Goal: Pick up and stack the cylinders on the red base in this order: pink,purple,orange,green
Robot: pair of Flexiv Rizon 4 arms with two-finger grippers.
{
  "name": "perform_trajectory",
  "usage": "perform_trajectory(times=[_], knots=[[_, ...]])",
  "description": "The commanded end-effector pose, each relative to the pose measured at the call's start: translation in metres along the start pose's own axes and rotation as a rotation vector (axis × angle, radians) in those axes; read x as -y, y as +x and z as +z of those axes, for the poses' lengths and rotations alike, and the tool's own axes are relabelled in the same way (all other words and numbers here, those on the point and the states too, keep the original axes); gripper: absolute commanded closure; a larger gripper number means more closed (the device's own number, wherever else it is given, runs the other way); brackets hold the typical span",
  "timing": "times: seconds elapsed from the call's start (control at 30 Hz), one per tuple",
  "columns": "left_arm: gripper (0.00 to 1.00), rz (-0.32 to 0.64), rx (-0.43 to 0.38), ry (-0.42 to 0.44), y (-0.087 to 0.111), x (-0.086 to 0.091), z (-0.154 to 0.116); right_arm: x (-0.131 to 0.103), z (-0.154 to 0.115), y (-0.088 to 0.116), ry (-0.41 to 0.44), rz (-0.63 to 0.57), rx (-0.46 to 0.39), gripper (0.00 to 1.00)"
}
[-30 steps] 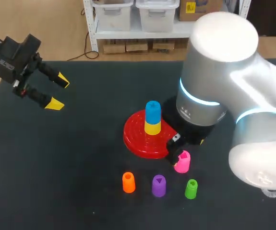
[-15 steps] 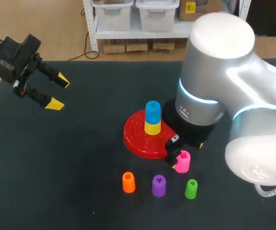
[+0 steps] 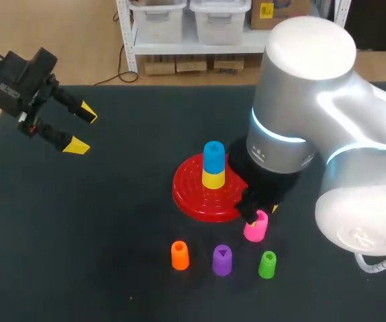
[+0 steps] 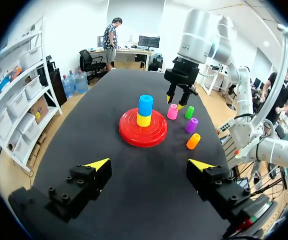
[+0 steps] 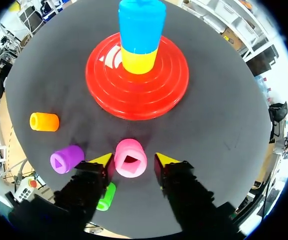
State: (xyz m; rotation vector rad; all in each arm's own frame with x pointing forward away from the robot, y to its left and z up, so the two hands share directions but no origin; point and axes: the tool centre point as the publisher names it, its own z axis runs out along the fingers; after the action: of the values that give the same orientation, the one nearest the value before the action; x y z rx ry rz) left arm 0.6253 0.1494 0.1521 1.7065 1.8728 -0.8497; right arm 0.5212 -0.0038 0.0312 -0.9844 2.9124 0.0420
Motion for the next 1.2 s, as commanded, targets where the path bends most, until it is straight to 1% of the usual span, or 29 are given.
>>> perform_trajectory(times=[0.03,0.47,0.57,0.6,0.63,0.67,0.7,0.73,0.83,0.93,1.03,1.1,1.2], knots=[[0.0,0.002,0.002,-0.003,0.001,0.0,0.001,-0.002,0.001,0.001,-0.003,0.0,-0.005,0.55],[0.0,0.002,0.002,-0.003,0.001,0.0,0.001,-0.008,0.005,-0.001,-0.014,-0.005,-0.017,0.57],[0.0,0.002,0.002,-0.003,0.001,0.0,0.001,-0.01,0.005,-0.001,-0.015,-0.005,-0.02,0.6],[0.0,0.002,0.002,-0.003,0.001,0.0,0.001,-0.01,0.006,-0.001,-0.015,-0.005,-0.02,0.64],[0.0,0.002,0.002,-0.003,0.001,0.0,0.001,-0.01,0.006,-0.001,-0.014,-0.005,-0.022,0.75],[0.0,0.002,0.002,-0.003,0.001,0.0,0.001,-0.011,0.005,-0.001,-0.011,-0.003,-0.024,0.83],[0.0,0.002,0.002,-0.003,0.001,0.0,0.001,-0.011,0.004,-0.001,-0.005,0.002,-0.026,0.96],[0.0,0.002,0.002,-0.003,0.001,0.0,0.001,-0.01,0.001,-0.001,-0.002,0.006,-0.025,1.0],[0.0,0.002,0.002,-0.003,0.001,0.0,0.001,-0.004,-0.012,-0.005,0.013,0.023,-0.01,1.0],[0.0,0.002,0.002,-0.003,0.001,0.0,0.001,0.003,-0.032,-0.011,0.019,0.045,0.006,1.0],[0.0,0.002,0.002,-0.003,0.001,0.0,0.001,0.016,-0.062,-0.021,0.036,0.072,0.039,1.0],[0.0,0.002,0.002,-0.003,0.001,0.0,0.001,0.022,-0.078,-0.029,0.047,0.079,0.058,1.0],[0.0,0.002,0.002,-0.003,0.001,0.0,0.001,0.03,-0.1,-0.046,0.061,0.084,0.095,1.0]])
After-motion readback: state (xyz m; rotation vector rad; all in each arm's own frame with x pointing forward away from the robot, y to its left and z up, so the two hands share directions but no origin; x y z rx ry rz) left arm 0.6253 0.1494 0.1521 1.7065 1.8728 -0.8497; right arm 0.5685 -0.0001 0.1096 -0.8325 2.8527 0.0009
